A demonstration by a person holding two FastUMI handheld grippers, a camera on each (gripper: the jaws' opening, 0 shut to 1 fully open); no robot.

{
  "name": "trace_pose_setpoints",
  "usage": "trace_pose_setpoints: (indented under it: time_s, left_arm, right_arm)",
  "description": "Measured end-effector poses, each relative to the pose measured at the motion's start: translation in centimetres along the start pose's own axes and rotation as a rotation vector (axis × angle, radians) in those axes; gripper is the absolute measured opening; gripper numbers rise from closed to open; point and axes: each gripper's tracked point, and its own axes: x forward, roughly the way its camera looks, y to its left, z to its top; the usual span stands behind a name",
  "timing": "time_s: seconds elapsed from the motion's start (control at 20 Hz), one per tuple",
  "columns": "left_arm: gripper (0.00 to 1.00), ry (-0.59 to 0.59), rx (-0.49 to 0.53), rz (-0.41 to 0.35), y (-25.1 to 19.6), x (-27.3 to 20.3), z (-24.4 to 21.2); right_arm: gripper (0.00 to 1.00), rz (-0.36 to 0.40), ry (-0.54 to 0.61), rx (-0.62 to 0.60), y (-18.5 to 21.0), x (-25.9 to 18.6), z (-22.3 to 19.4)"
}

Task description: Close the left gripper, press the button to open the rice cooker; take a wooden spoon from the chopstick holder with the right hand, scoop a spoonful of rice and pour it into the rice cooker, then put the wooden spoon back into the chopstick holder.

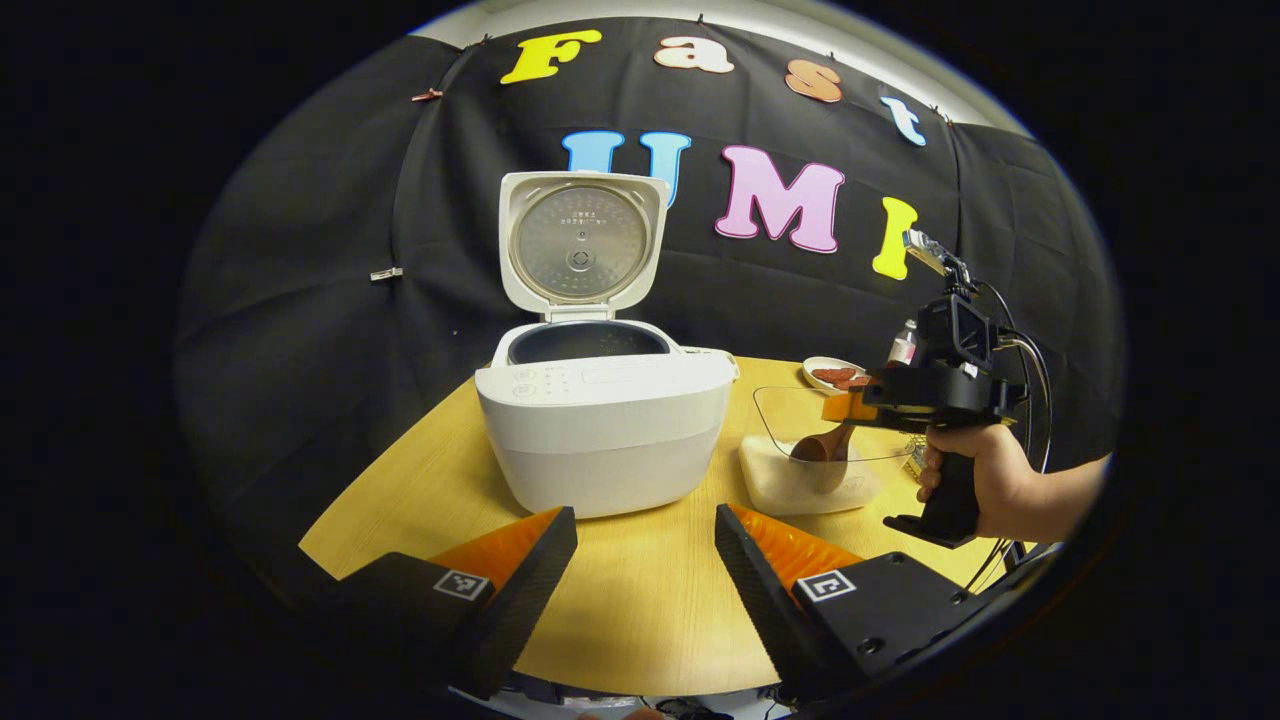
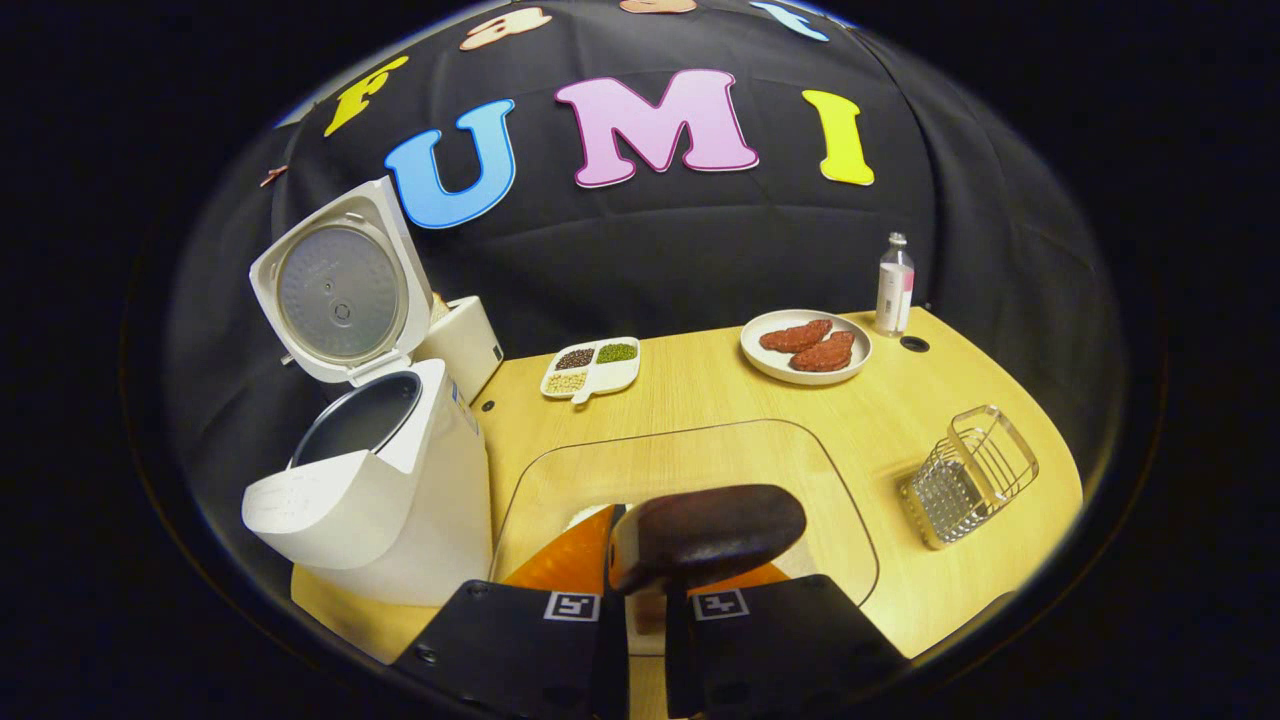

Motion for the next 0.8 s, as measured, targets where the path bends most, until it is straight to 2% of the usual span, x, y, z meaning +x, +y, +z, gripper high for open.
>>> trace_pose_setpoints:
  time_s: [0.05,0.1,0.15,0.45,0.65,0.8]
  left_arm:
    - [0.96,-0.001,-0.003,0.005,0.1,-0.2,-0.1]
    - [0.96,0.0,-0.008,0.009,0.2,-0.3,-0.1]
    - [0.96,0.001,-0.015,0.013,0.3,-0.5,-0.3]
    - [0.96,0.041,-0.13,0.018,0.1,-1.1,-1.6]
    - [0.96,0.035,-0.095,0.018,-0.2,-1.1,-1.3]
    - [0.96,0.023,-0.066,0.005,-0.7,-0.9,-0.6]
  right_arm:
    - [0.19,0.007,0.013,0.032,0.4,-0.1,-0.2]
    - [0.14,0.013,0.025,0.073,0.7,-0.1,-0.2]
    - [0.19,0.021,0.039,0.122,1.0,0.0,-0.2]
    - [0.19,0.039,0.103,0.288,0.9,0.1,0.0]
    - [0.19,0.063,0.125,0.461,-0.3,0.0,1.0]
    - [0.19,0.039,0.127,0.541,-2.8,-0.5,1.6]
